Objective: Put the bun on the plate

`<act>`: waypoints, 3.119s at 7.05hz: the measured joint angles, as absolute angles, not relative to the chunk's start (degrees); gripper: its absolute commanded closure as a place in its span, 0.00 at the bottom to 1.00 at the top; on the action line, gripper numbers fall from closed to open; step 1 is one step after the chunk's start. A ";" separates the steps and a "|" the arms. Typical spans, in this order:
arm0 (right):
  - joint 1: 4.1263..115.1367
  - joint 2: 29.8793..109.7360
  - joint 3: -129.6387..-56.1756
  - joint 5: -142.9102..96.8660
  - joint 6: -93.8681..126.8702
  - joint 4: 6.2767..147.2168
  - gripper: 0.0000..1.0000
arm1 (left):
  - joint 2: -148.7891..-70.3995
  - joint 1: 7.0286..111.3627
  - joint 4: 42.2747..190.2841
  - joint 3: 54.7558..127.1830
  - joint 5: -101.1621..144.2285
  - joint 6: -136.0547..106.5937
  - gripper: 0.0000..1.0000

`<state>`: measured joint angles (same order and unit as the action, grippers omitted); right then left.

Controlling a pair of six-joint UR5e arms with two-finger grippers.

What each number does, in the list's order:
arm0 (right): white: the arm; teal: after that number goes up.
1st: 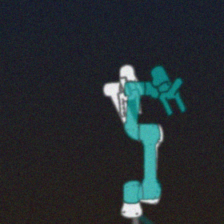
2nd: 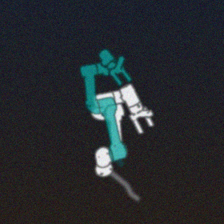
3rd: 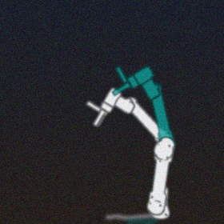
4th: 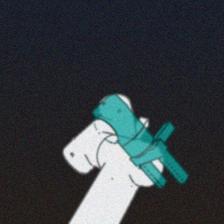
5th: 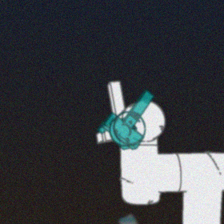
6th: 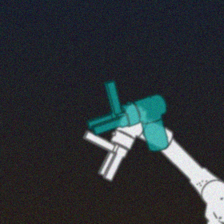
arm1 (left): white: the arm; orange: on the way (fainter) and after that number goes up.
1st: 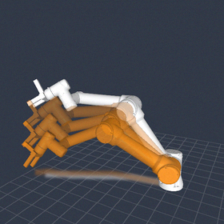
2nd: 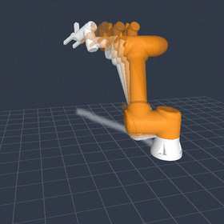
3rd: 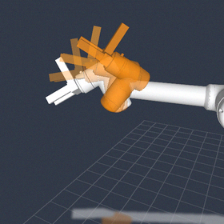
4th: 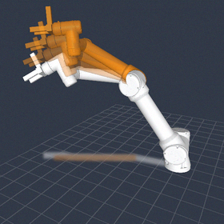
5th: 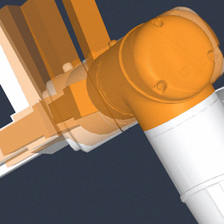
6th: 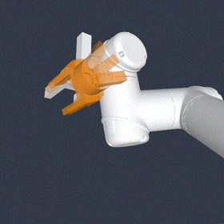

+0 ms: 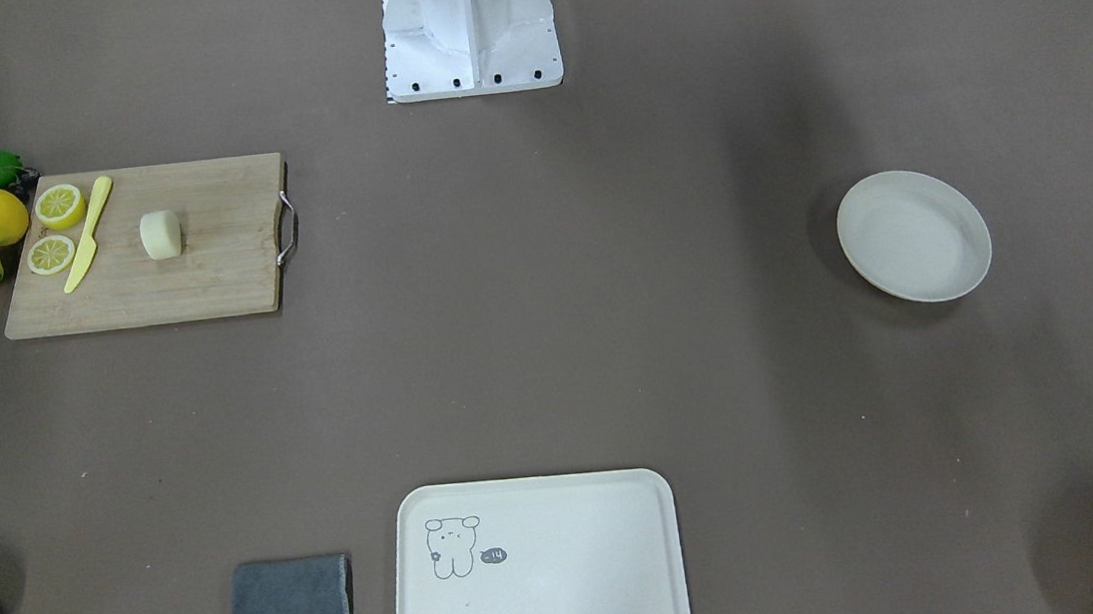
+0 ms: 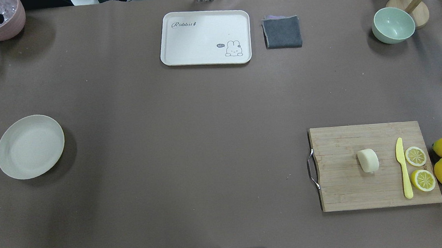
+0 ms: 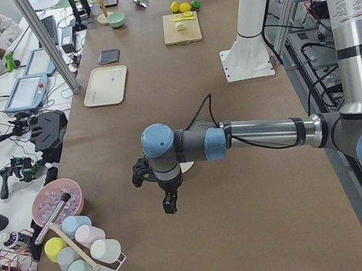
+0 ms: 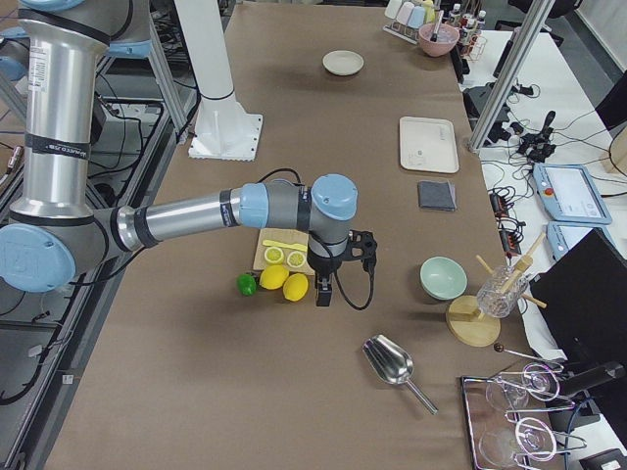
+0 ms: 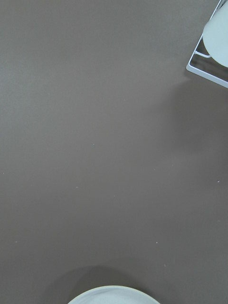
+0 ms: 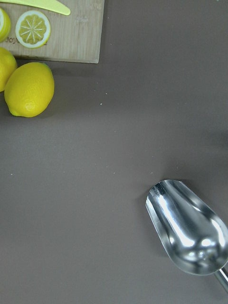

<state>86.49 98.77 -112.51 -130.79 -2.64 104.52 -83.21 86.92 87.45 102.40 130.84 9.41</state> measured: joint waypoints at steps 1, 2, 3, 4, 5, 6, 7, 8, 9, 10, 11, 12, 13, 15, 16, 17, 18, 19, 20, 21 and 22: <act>86.48 98.80 -112.69 -130.78 -2.64 104.51 0.00 | -83.07 86.94 87.56 102.61 130.84 9.42 0.02; 86.48 98.84 -112.71 -130.78 -2.64 104.50 0.00 | -82.91 86.97 87.82 102.87 130.81 9.46 0.02; 86.48 98.86 -112.70 -130.76 -2.56 104.50 0.00 | -82.84 87.00 88.03 102.96 130.79 9.48 0.02; 86.49 98.78 -112.73 -130.72 -2.34 104.48 0.00 | -82.83 87.00 88.14 102.98 130.78 9.47 0.02; 86.48 98.42 -113.05 -130.62 -2.17 104.42 0.00 | -82.97 87.01 88.25 102.99 130.80 9.47 0.02; 86.53 97.30 -113.52 -130.46 -2.06 104.37 0.00 | -83.25 87.04 88.83 103.02 130.86 9.45 0.02; 87.19 95.15 -113.74 -130.39 -1.99 104.34 0.00 | -83.46 87.22 90.94 103.49 130.91 9.28 0.02; 88.84 93.17 -113.82 -130.40 -1.91 104.24 0.00 | -83.48 87.76 93.76 104.13 130.94 9.14 0.02; 90.70 92.16 -113.93 -130.46 -1.95 104.07 0.00 | -83.55 88.41 95.75 104.31 130.97 9.09 0.02; 92.06 91.99 -114.09 -130.52 -2.22 103.23 0.00 | -84.64 88.81 97.48 103.69 130.82 8.82 0.02; 92.67 92.64 -114.10 -130.61 -2.38 100.87 0.00 | -86.67 89.16 98.98 102.21 130.52 7.66 0.02; 92.88 94.14 -113.79 -130.75 -2.31 96.93 0.00 | -87.82 89.47 99.75 100.97 130.50 5.97 0.02; 92.94 95.36 -113.29 -131.33 -1.85 92.93 0.00 | -88.03 89.64 100.29 100.41 130.66 4.92 0.02; 92.25 96.31 -112.76 -132.89 3.36 89.70 0.00 | -88.46 89.46 100.72 100.10 130.71 4.03 0.02; 90.08 96.36 -112.77 -133.19 7.23 89.26 0.00 | -88.68 88.65 100.83 99.61 130.74 3.68 0.02; 86.78 96.35 -112.86 -133.06 11.60 88.29 0.00 | -88.70 87.33 101.01 99.19 131.21 2.13 0.02; 82.91 96.43 -112.88 -132.64 17.60 85.36 0.00 | -88.57 85.53 101.55 98.85 132.04 -1.09 0.02; 79.01 96.89 -112.88 -132.25 24.23 81.01 0.00 | -88.48 83.55 102.96 98.08 132.50 -4.10 0.02; 75.29 97.60 -112.87 -131.60 30.01 76.85 0.00 | -88.40 81.83 105.49 96.69 132.75 -6.71 0.02; 71.72 98.11 -112.91 -130.49 35.16 73.42 0.00 | -88.29 80.08 109.35 94.63 133.60 -9.87 0.02; 67.98 98.35 -113.05 -128.87 40.17 70.54 0.00 | -88.21 78.26 114.74 91.61 135.43 -13.78 0.02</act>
